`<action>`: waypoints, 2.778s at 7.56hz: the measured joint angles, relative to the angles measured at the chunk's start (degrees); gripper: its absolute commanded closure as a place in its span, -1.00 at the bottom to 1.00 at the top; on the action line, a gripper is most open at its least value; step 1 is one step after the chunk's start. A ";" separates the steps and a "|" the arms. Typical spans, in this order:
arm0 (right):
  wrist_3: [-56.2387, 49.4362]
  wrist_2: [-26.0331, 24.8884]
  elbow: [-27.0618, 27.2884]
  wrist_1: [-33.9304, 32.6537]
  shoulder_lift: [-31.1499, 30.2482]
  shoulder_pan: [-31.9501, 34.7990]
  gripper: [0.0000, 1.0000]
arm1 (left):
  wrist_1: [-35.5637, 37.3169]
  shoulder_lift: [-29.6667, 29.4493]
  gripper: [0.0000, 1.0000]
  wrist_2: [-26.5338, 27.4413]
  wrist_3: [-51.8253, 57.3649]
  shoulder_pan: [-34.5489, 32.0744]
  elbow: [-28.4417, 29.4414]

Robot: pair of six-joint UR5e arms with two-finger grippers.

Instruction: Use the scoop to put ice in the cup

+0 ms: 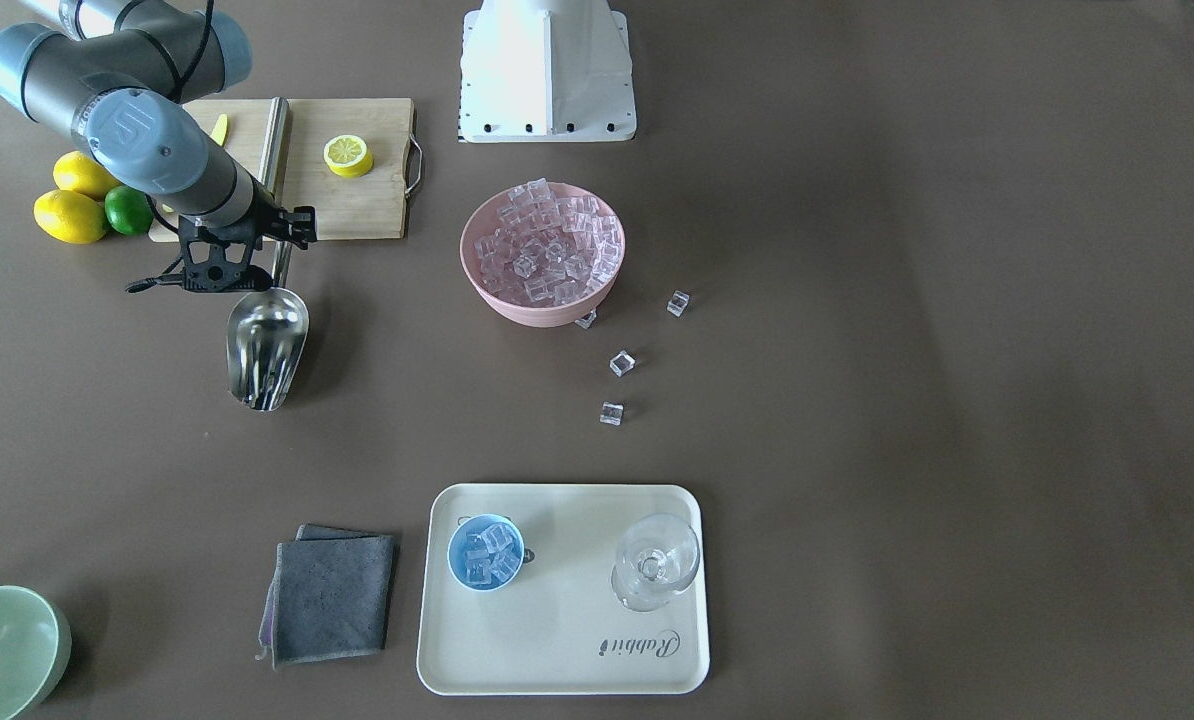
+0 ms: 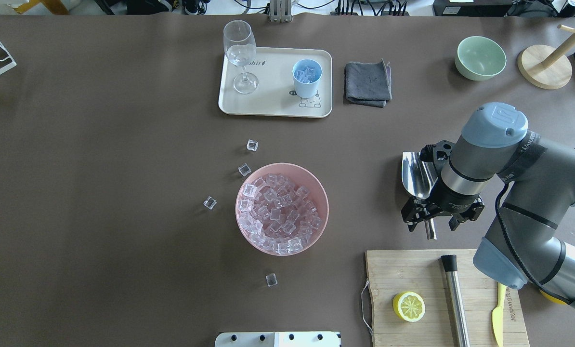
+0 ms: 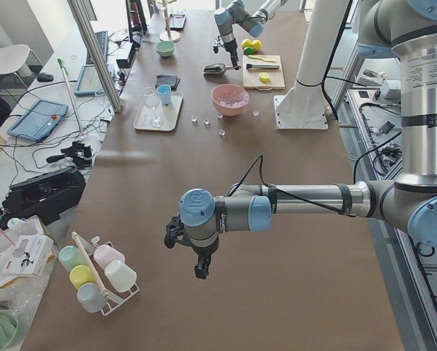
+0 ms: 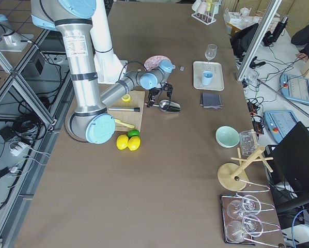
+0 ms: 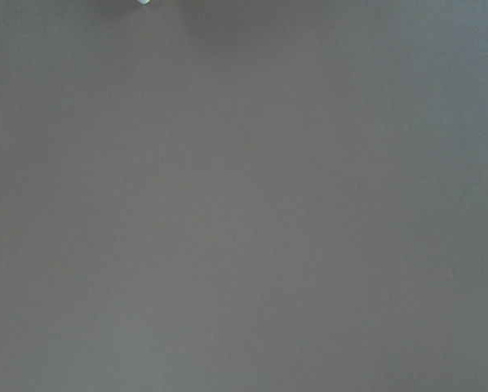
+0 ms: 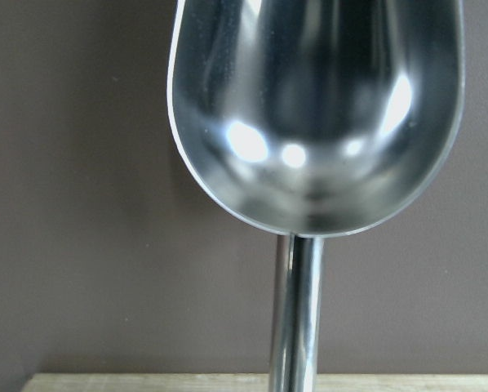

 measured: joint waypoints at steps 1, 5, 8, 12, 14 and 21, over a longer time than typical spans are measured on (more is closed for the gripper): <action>-0.02 0.12 0.26 -0.11 0.00 0.45 -0.99 | 0.00 0.06 -0.96 0.02 0.00 0.00 -0.06; -0.57 0.28 2.75 -2.12 -0.75 6.08 -0.99 | 0.05 0.11 -0.96 0.34 -0.08 0.00 0.00; -13.37 -0.38 5.63 -5.68 -5.82 15.90 -0.99 | 0.05 0.11 -0.96 0.29 -0.09 -0.38 0.01; -46.28 -0.19 -0.34 -6.26 -17.07 39.46 -0.99 | 1.78 0.15 -0.96 -0.43 -0.64 -3.81 -0.55; -57.60 -0.40 -6.80 -6.26 -18.59 48.57 -0.99 | 6.41 0.15 -0.96 -2.39 -0.74 -4.41 -2.48; -60.10 -0.08 -8.97 -5.05 -18.46 53.44 -0.99 | 7.48 0.11 -0.96 -2.91 -8.92 -5.58 -2.68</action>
